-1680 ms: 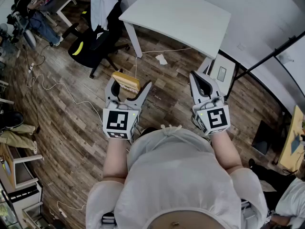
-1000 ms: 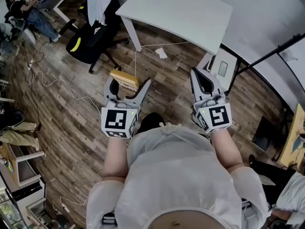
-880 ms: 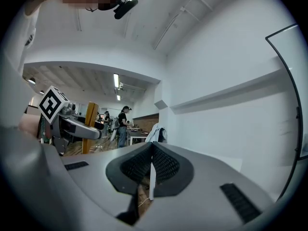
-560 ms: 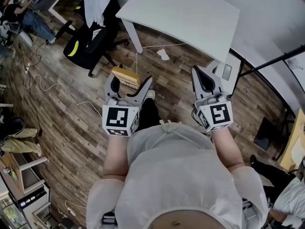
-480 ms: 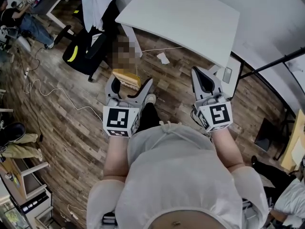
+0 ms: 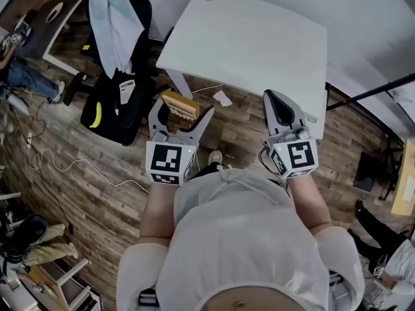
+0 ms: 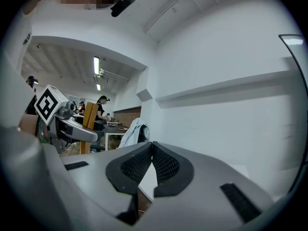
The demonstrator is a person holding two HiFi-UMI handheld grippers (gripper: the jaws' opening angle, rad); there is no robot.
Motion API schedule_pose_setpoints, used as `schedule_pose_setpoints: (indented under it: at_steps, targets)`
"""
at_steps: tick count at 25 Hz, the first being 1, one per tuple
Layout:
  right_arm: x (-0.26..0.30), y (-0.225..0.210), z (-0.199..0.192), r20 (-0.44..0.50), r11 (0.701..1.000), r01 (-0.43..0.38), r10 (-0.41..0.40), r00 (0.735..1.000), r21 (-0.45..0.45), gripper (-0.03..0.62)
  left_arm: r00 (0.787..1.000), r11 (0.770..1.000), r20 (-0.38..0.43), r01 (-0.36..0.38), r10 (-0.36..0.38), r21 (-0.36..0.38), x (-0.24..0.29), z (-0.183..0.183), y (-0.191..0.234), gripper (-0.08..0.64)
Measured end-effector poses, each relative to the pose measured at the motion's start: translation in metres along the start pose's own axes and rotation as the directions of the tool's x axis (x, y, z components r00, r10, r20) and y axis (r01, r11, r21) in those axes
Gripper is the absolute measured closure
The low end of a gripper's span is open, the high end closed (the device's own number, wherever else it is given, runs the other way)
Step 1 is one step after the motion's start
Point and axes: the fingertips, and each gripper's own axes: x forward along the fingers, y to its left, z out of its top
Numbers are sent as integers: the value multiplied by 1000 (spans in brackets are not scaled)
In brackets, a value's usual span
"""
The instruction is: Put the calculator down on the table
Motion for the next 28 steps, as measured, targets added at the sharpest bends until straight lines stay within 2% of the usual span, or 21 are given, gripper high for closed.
schedule_pose_setpoints:
  at_steps: [4, 9, 16, 23, 28]
  targets:
    - [35, -14, -5, -28, 998, 66, -66, 997, 18, 586, 998, 998, -21, 62, -62, -18, 38, -2, 31, 146]
    - [65, -45, -20, -76, 990, 134, -131, 989, 42, 586, 992, 993, -58, 110, -112, -40, 88, -12, 49, 146]
    - [114, -94, -48, -95, 987, 149, -143, 985, 53, 585, 981, 989, -127, 143, -147, -37, 172, -35, 62, 146]
    - [163, -185, -70, -124, 969, 211, -195, 973, 129, 586, 964, 985, -205, 173, -170, -4, 277, -32, 61, 146]
    - [194, -240, -92, -175, 964, 230, -206, 963, 135, 586, 945, 977, -255, 211, -206, -6, 349, -38, 53, 146]
